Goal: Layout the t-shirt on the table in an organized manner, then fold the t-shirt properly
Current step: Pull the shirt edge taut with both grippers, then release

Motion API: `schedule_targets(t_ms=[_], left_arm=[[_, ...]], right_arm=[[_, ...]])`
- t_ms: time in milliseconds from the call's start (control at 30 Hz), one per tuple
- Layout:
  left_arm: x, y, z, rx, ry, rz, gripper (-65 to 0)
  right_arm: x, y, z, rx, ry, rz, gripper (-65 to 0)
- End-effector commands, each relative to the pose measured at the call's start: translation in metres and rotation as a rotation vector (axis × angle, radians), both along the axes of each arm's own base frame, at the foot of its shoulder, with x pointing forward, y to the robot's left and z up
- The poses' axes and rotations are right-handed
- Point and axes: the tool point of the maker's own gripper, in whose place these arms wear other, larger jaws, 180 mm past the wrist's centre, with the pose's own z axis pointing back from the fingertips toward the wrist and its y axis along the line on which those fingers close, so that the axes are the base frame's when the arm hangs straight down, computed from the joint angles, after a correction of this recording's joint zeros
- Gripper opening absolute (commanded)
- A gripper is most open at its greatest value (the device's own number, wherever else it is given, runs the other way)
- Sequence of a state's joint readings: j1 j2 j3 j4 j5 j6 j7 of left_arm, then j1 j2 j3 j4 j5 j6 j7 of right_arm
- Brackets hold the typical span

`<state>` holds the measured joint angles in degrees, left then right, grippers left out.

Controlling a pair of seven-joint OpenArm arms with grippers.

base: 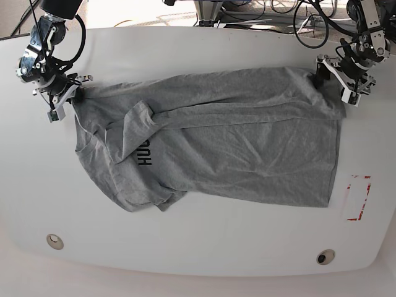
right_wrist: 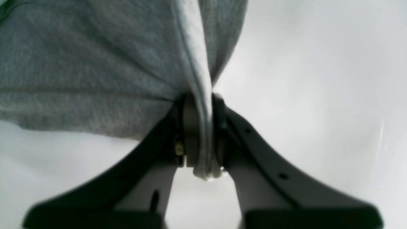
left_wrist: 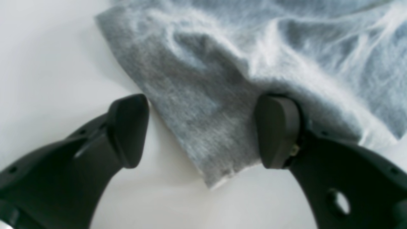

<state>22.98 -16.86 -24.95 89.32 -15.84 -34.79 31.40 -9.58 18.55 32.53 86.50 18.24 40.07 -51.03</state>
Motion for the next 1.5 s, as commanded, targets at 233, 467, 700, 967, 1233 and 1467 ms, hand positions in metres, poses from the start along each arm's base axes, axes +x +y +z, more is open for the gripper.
schedule_targets(t_ms=[233, 467, 700, 967, 1233, 1467], left_arm=[[-0.025, 0.011, -0.021, 0.032, 0.123, 0.004, -42.2], [-0.035, 0.019, -0.021, 0.056, 0.147, -0.008, -49.9], [-0.047, 0.014, -0.008, 0.092, 0.14, -0.057, -53.6], [-0.068, 0.002, 0.007, 0.125, 0.147, -0.121, -53.6], [-0.092, -0.002, 0.009, 0.133, 0.187, -0.146, -53.6], [-0.1, -0.002, 0.007, 0.131, 0.207, -0.148, -53.6]], right_arm=[[0.004, -0.007, 0.008, -0.023, -0.014, 0.0, -60.7], [-0.006, -0.01, 0.004, -0.032, 0.009, 0.0, -61.2], [-0.027, -0.009, 0.006, -0.072, 0.033, 0.03, -65.0], [-0.061, -0.004, 0.01, -0.117, 0.075, 0.073, -64.8], [-0.093, -0.027, 0.015, -0.155, 0.114, 0.015, -64.8], [-0.114, -0.044, 0.018, -0.184, 0.147, -0.026, -64.5]])
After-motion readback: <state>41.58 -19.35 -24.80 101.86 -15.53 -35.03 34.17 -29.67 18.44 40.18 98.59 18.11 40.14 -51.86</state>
